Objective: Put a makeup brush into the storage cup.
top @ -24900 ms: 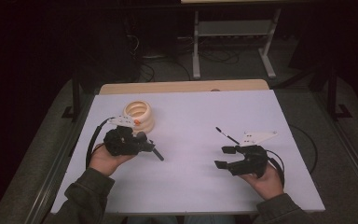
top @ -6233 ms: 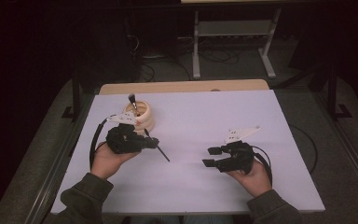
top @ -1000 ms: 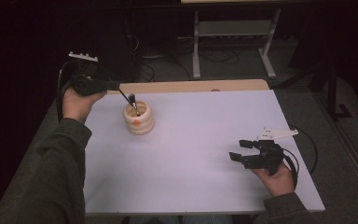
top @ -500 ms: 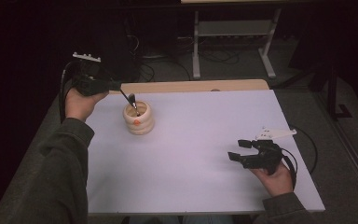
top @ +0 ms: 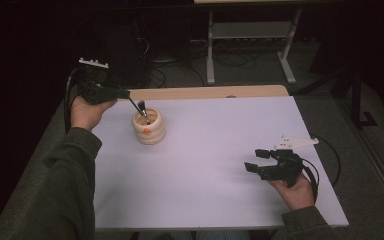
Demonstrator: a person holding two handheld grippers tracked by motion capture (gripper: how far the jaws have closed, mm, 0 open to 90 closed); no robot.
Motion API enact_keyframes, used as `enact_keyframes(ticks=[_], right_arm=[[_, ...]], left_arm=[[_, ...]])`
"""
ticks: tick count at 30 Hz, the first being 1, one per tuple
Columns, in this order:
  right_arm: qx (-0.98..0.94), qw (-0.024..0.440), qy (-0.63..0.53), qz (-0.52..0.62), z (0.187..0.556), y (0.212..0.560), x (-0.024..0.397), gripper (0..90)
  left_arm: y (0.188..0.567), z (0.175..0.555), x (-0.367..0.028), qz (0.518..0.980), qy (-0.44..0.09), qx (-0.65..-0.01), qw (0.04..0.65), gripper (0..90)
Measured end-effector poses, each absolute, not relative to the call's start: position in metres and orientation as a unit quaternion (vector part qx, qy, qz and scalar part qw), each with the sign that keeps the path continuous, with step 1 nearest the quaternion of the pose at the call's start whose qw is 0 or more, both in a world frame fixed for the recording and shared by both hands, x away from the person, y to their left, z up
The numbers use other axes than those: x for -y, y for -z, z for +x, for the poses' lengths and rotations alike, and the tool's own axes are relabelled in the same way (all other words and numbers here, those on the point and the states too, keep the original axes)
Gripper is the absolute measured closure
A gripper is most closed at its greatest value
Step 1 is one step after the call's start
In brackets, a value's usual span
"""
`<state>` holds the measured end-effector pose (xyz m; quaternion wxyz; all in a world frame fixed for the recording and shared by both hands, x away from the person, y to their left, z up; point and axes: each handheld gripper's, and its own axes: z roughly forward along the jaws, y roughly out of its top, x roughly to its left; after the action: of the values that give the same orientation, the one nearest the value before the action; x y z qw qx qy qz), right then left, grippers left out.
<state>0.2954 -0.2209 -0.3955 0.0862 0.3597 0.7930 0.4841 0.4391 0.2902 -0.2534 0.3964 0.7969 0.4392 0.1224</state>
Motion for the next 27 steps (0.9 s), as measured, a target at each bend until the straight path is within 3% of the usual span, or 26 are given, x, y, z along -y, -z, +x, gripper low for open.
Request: enact_keyframes(ticks=[27], right_arm=[[-0.793,0.085,-0.484,0.360,0.296,0.395,0.220,29.7]], left_arm=[[0.279,0.442,-0.291,0.797,-0.115,-0.453,0.383,85.0]])
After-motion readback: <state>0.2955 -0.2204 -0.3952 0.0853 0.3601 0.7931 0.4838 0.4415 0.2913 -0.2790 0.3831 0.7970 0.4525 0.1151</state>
